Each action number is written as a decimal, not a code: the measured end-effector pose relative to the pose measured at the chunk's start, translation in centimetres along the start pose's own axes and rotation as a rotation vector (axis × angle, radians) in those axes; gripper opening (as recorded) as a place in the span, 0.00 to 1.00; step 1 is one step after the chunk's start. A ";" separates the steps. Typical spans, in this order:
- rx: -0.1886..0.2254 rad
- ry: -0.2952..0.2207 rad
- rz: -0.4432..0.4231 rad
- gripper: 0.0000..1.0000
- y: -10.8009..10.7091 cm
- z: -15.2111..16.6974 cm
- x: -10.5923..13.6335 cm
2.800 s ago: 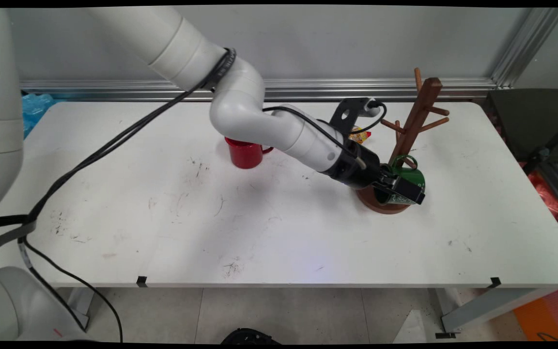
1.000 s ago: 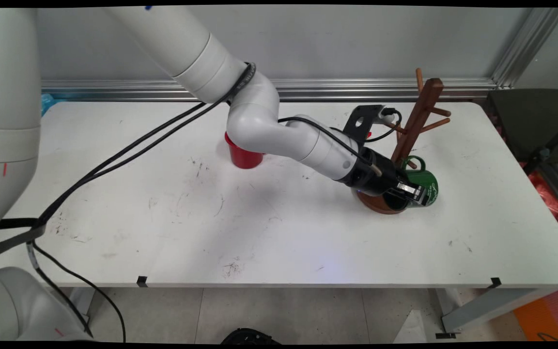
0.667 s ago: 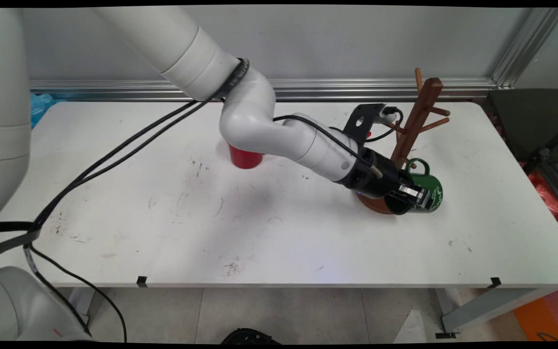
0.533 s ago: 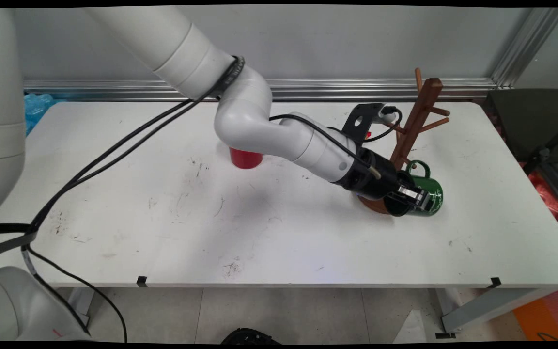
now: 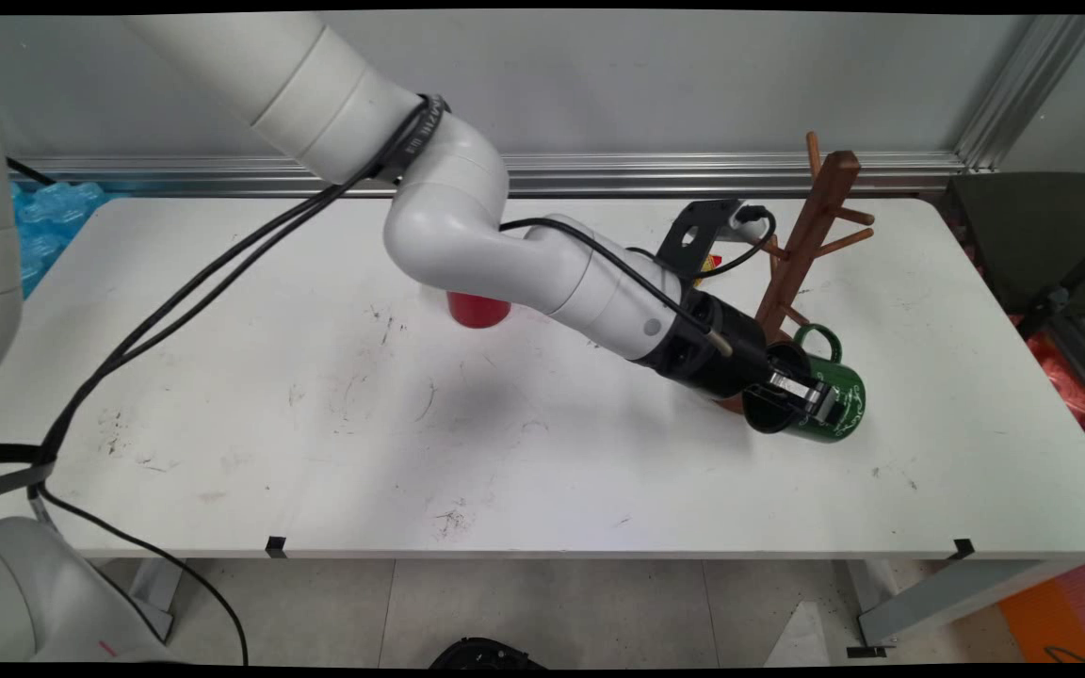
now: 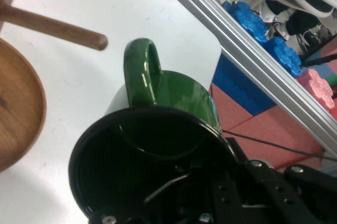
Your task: Place the picked object on the table
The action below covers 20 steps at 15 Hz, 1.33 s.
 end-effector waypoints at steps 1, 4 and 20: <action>-0.003 -0.002 0.002 0.00 0.2 -0.3 -0.1; -0.008 -0.011 0.007 0.00 0.6 -1.1 -0.3; 0.156 -0.236 0.282 0.00 0.9 -9.9 -0.4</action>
